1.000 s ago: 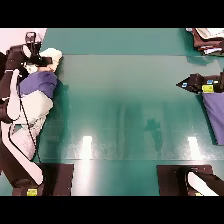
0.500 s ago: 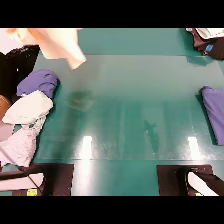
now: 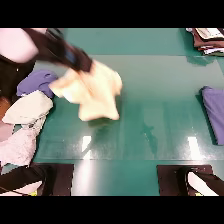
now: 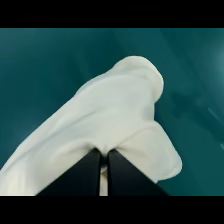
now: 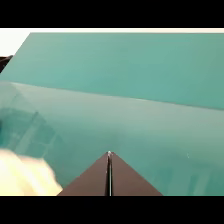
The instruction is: Fold the shirts.
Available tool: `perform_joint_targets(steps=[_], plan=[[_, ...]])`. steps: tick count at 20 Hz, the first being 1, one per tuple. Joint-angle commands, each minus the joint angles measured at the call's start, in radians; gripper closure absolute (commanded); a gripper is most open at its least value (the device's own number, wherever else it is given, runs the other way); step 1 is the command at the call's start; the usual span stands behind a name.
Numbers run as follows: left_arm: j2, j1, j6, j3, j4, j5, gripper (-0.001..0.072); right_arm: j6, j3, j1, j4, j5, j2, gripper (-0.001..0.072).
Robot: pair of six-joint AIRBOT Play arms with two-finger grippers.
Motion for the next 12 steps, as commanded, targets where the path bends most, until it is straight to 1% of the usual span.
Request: perform_joint_targets(steps=[1, 2, 3, 4, 6, 8, 9, 10, 11, 12], plan=[[-0.022, -0.142, -0.035, -0.291, -0.135, 0.185, 0.0578, 0.0, 0.008, 0.001, 0.0, 0.038, 0.0, 0.0696], [-0.032, -0.138, -0.04, -0.338, -0.159, 0.217, 0.0253, 0.0, 0.008, 0.001, 0.0, 0.041, 0.0, 0.0696], [-0.036, -0.122, -0.068, -0.355, -0.148, 0.209, 0.0118, 0.0, 0.008, 0.001, 0.0, 0.048, 0.0, 0.0696], [-0.034, -0.089, -0.069, -0.353, -0.145, 0.171, 0.0118, 0.0, 0.008, 0.001, 0.0, 0.054, 0.0, 0.0696], [-0.014, 0.003, -0.058, -0.336, -0.146, 0.051, 0.0118, 0.0, 0.008, 0.001, 0.0, 0.055, 0.0, 0.0696], [0.025, 0.084, -0.053, -0.368, -0.152, -0.033, 0.0118, 0.0, 0.008, 0.001, 0.0, 0.055, 0.0, 0.0697], [0.051, 0.102, -0.053, -0.414, -0.161, -0.035, 0.0118, 0.0, 0.008, 0.001, 0.0, 0.055, 0.0, 0.0697], [0.081, 0.105, -0.063, -0.483, -0.167, -0.01, 0.0118, 0.0, 0.008, 0.001, 0.0, 0.055, 0.0, 0.0697], [0.109, 0.105, -0.084, -0.558, -0.196, 0.032, 0.0118, 0.0, 0.008, 0.001, 0.0, 0.054, 0.0, 0.0696], [0.133, 0.105, -0.085, -0.642, -0.264, 0.093, 0.0118, 0.0, 0.008, 0.001, 0.0, 0.055, 0.0, 0.0697]])
